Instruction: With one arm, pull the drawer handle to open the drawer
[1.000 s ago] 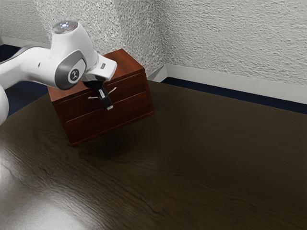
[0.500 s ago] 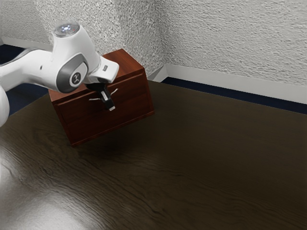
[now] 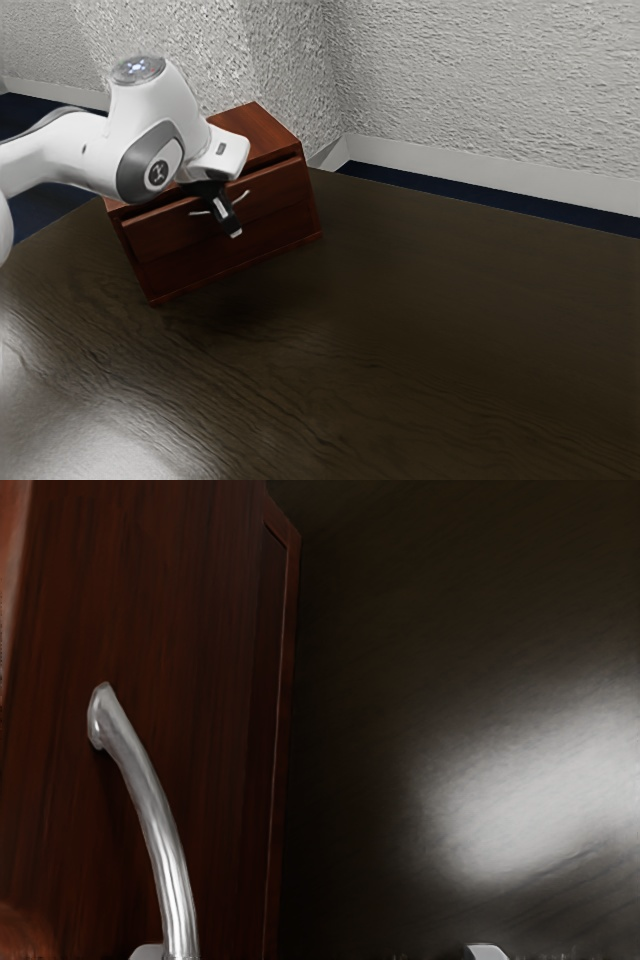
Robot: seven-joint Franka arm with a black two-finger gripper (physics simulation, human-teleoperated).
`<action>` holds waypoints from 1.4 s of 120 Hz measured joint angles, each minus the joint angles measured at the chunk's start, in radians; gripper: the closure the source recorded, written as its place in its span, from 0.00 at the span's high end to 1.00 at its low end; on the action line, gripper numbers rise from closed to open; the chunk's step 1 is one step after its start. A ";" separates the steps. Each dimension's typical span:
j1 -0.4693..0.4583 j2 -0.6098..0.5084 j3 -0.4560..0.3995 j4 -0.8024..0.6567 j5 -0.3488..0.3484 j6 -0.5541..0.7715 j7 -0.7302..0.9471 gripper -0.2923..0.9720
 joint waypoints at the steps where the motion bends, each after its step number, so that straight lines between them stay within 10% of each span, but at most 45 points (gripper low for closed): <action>1: 0.000 -0.002 0.000 -0.002 0.000 0.001 -0.001 0.48; 168: -0.059 -0.190 -0.003 -0.250 -0.073 0.098 -0.129 0.50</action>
